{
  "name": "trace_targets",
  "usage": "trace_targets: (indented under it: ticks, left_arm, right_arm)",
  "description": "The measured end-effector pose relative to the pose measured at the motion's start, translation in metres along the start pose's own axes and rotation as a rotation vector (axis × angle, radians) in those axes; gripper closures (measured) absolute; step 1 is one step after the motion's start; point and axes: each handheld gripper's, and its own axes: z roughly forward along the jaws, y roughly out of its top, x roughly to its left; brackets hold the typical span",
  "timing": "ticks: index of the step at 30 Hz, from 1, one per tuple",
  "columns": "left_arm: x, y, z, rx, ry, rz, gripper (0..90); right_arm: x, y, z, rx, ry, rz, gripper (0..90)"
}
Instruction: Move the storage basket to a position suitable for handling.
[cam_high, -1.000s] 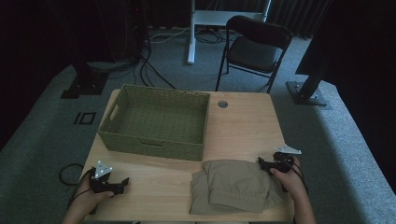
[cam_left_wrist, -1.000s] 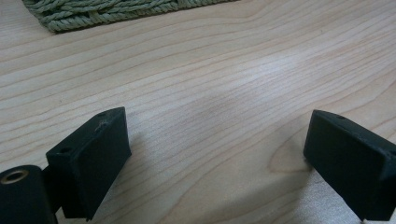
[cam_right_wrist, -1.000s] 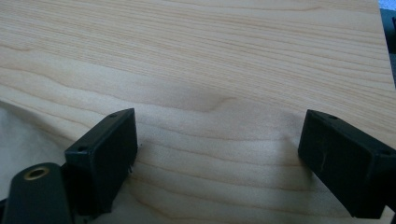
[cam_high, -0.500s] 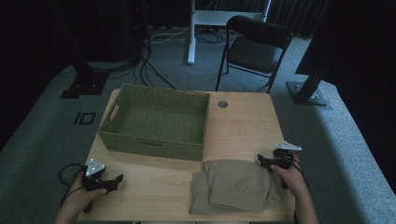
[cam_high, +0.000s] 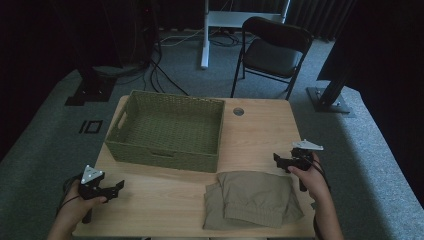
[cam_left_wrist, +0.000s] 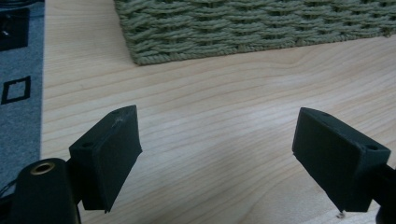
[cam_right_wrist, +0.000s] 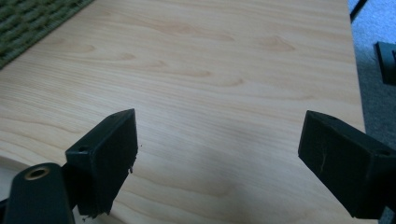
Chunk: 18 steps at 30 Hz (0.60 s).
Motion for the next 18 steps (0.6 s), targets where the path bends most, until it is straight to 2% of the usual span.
trace_targets:
  ticks: [3,9,18]
  left_arm:
    - [0.003,0.002,-0.001,0.000,-0.001,-0.004,16.1]
    - [0.008,0.011,-0.005,-0.039,-0.001,-0.017,16.1]
    - [0.015,0.025,-0.011,-0.071,0.006,-0.010,16.2]
  right_arm:
    - [0.006,0.004,0.000,-0.007,0.019,-0.004,11.6]
    - [0.017,0.009,0.001,-0.013,0.044,-0.013,11.6]
    - [0.041,0.019,0.004,-0.028,0.098,-0.031,11.6]
